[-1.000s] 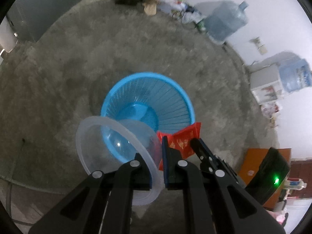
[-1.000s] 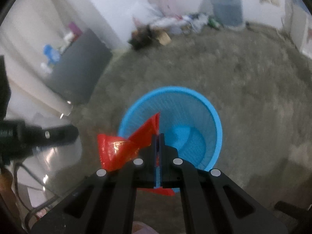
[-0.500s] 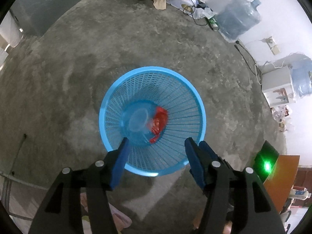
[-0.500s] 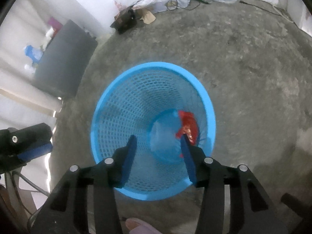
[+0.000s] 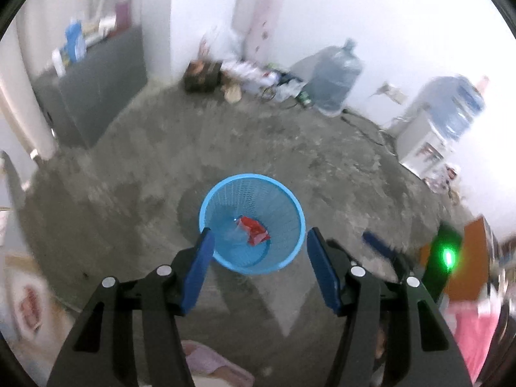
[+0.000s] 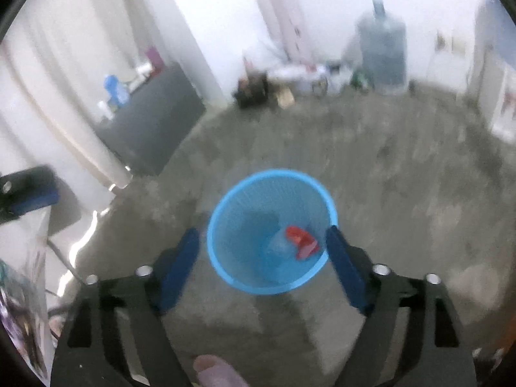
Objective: Collect trash
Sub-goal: 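Open the left tool over the basket while the right tool releases the wrapper, then move both tools back to the table toward the purple snack bag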
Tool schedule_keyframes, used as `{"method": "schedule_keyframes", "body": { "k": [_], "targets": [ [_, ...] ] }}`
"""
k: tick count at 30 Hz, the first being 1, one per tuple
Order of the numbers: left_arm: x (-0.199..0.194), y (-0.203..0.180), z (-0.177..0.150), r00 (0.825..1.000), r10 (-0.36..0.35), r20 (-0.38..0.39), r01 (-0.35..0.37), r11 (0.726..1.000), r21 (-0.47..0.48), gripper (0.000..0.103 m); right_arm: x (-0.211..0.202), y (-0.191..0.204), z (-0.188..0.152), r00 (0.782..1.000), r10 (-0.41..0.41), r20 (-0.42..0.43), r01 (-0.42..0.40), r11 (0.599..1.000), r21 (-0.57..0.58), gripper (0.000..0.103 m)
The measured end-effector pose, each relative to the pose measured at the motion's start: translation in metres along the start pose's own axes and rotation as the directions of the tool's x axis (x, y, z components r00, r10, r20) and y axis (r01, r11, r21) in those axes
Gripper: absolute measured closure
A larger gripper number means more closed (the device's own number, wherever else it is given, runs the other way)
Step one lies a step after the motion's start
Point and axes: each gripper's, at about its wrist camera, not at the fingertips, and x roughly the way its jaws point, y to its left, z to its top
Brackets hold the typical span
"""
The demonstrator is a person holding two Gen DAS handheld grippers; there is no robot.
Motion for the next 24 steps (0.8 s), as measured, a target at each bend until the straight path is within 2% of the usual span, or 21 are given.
{"method": "schedule_keyframes", "body": {
  "k": [2,4,5,7,9,11,14,15,16,18,19,21,22,24],
  "targets": [
    [-0.035,0.001,-0.025,1.0,-0.002,0.027,0.001,1.0,0.008,0.035,-0.026,0.017,-0.002,0.997,-0.051,0.061,0.055,0.997,-0.063,0.009],
    [-0.072,0.007,-0.056,0.998,0.013,0.061,-0.013,1.0,0.007,0.022,-0.046,0.04,-0.005,0.992,-0.063,0.112,0.078,0.987,-0.14,0.008],
    [-0.086,0.012,-0.072,0.997,0.027,0.078,-0.027,1.0,-0.005,0.02,-0.052,0.049,-0.007,0.99,-0.061,0.126,0.083,0.981,-0.173,0.008],
    [-0.118,0.026,-0.111,0.991,0.065,0.115,-0.059,0.997,-0.056,0.01,-0.068,0.078,-0.013,0.984,-0.068,0.167,0.11,0.961,-0.255,0.008],
    [-0.141,0.042,-0.142,0.985,0.105,0.138,-0.09,0.99,-0.111,0.007,-0.079,0.101,-0.022,0.979,-0.049,0.196,0.112,0.94,-0.322,0.008],
    [-0.172,0.064,-0.185,0.972,0.163,0.168,-0.133,0.974,-0.181,0.006,-0.088,0.123,-0.031,0.979,0.016,0.202,0.064,0.921,-0.385,0.008],
    [-0.206,0.096,-0.236,0.954,0.239,0.18,-0.179,0.938,-0.298,0.005,-0.097,0.157,-0.049,0.978,0.167,0.123,-0.09,0.875,-0.476,0.008],
    [-0.216,0.107,-0.251,0.948,0.258,0.184,-0.186,0.923,-0.338,0.005,-0.1,0.169,-0.057,0.97,0.234,0.073,-0.167,0.849,-0.502,0.008],
    [-0.23,0.122,-0.272,0.941,0.283,0.186,-0.189,0.895,-0.403,0.005,-0.104,0.18,-0.064,0.954,0.299,0.021,-0.245,0.819,-0.519,0.008],
    [-0.246,0.141,-0.299,0.928,0.32,0.191,-0.192,0.849,-0.493,0.005,-0.11,0.201,-0.072,0.922,0.384,-0.04,-0.345,0.772,-0.534,0.008],
    [-0.254,0.15,-0.309,0.921,0.334,0.202,-0.184,0.828,-0.53,0.006,-0.114,0.21,-0.072,0.914,0.403,-0.048,-0.364,0.761,-0.537,0.008],
    [-0.264,0.163,-0.318,0.911,0.341,0.231,-0.156,0.804,-0.573,0.006,-0.12,0.226,-0.075,0.893,0.446,-0.063,-0.405,0.732,-0.548,0.008],
    [-0.272,0.171,-0.325,0.897,0.361,0.256,-0.146,0.786,-0.6,0.006,-0.124,0.234,-0.075,0.881,0.469,-0.067,-0.423,0.715,-0.557,0.008],
    [-0.281,0.178,-0.33,0.871,0.4,0.286,-0.152,0.772,-0.617,0.006,-0.124,0.245,-0.074,0.871,0.486,-0.072,-0.436,0.698,-0.568,0.008]
  ]
}}
